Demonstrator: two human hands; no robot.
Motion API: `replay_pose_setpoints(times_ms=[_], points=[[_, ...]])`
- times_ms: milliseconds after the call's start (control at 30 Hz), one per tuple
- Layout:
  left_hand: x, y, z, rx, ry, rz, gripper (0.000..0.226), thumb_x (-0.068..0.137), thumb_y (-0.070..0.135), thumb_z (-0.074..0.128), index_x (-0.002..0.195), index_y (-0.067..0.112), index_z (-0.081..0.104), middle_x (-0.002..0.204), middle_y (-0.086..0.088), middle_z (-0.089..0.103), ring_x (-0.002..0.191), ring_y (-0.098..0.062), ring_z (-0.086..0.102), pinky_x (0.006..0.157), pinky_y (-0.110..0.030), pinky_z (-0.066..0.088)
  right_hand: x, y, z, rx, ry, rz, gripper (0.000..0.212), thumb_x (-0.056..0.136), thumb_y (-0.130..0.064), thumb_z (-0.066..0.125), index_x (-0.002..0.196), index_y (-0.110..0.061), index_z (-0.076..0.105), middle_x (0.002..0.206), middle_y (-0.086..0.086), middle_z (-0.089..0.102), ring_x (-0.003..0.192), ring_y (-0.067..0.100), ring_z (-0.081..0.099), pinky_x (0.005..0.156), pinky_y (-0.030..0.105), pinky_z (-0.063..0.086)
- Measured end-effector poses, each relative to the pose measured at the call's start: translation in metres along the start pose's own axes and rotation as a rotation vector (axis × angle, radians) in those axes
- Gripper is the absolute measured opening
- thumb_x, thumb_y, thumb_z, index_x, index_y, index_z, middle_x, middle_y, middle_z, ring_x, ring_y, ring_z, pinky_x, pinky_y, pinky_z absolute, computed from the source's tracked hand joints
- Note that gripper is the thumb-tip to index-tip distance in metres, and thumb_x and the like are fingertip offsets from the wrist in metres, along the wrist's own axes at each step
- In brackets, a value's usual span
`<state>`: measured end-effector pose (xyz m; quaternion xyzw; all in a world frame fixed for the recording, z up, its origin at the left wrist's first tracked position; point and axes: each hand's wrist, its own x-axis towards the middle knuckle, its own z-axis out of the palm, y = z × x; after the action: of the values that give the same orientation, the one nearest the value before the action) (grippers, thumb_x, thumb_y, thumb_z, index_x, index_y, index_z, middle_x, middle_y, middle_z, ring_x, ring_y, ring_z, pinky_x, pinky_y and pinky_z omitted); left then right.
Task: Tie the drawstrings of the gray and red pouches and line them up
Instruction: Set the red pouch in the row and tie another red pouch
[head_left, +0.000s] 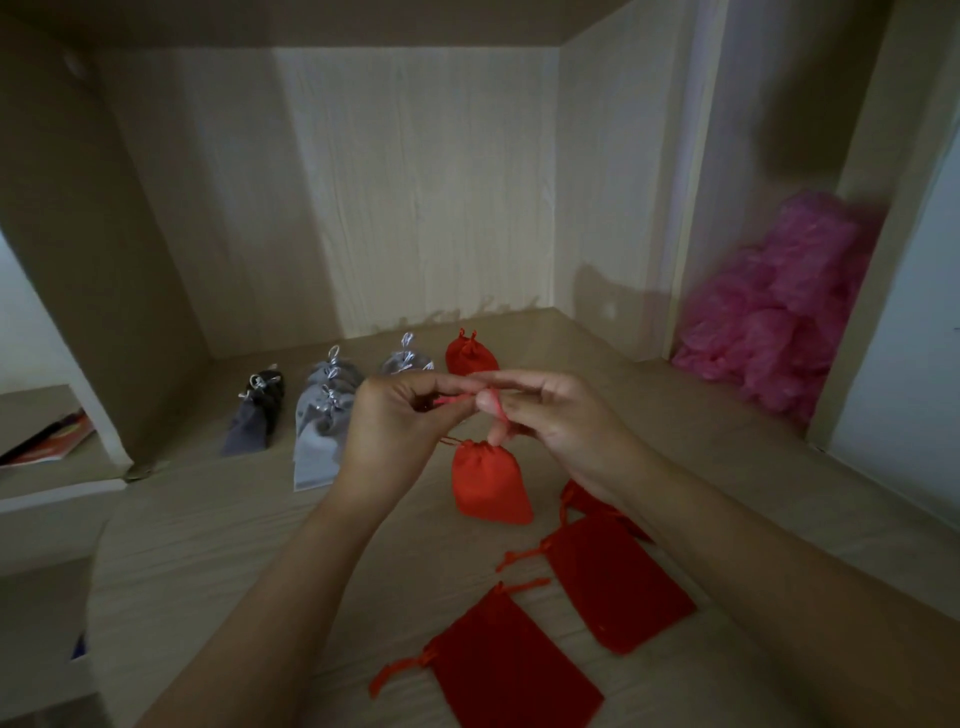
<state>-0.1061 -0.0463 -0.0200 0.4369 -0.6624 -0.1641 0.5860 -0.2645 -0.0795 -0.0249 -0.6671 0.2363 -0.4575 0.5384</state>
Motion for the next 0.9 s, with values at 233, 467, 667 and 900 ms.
replay_pose_setpoints(times_ms=[233, 467, 667, 900], points=[[0.002, 0.002, 0.004, -0.107, -0.001, -0.056, 0.023, 0.076, 0.011, 0.068, 0.099, 0.011, 0.071, 0.049, 0.012, 0.061, 0.046, 0.0, 0.047, 0.048, -0.009, 0.037, 0.005, -0.002, -0.005, -0.115, 0.131, -0.069, 0.016, 0.082, 0.0, 0.067, 0.097, -0.003, 0.07, 0.081, 0.009, 0.072, 0.071, 0.009, 0.068, 0.071, 0.016, 0.053], [0.005, 0.001, 0.007, -0.441, -0.024, -0.165, 0.027, 0.084, 0.02, 0.052, 0.069, 0.017, 0.074, 0.083, 0.006, 0.074, 0.094, -0.005, 0.066, 0.086, -0.016, 0.049, 0.014, -0.002, -0.025, -0.237, 0.318, -0.123, 0.024, 0.091, 0.003, 0.053, 0.077, -0.014, 0.059, 0.069, 0.0, 0.064, 0.056, -0.003, 0.058, 0.061, 0.011, 0.044], [0.005, -0.003, 0.007, -0.792, -0.125, -0.296, 0.027, 0.089, 0.021, 0.042, 0.07, 0.011, 0.058, 0.063, -0.002, 0.059, 0.07, -0.013, 0.063, 0.085, -0.029, 0.049, 0.015, -0.003, -0.036, 0.562, 0.274, 0.255, 0.026, 0.099, -0.007, 0.035, 0.076, -0.012, 0.047, 0.076, 0.003, 0.073, 0.07, 0.011, 0.07, 0.06, 0.024, 0.056], [0.005, -0.009, 0.003, -0.584, -0.246, -0.42, 0.021, 0.088, 0.02, 0.048, 0.074, 0.006, 0.053, 0.048, 0.007, 0.033, 0.05, -0.009, 0.032, 0.056, -0.018, 0.039, 0.017, 0.003, -0.037, 0.79, 0.305, 0.343, 0.035, 0.1, -0.007, 0.032, 0.066, -0.016, 0.034, 0.04, -0.007, 0.026, 0.029, 0.004, 0.024, 0.03, 0.016, 0.026]])
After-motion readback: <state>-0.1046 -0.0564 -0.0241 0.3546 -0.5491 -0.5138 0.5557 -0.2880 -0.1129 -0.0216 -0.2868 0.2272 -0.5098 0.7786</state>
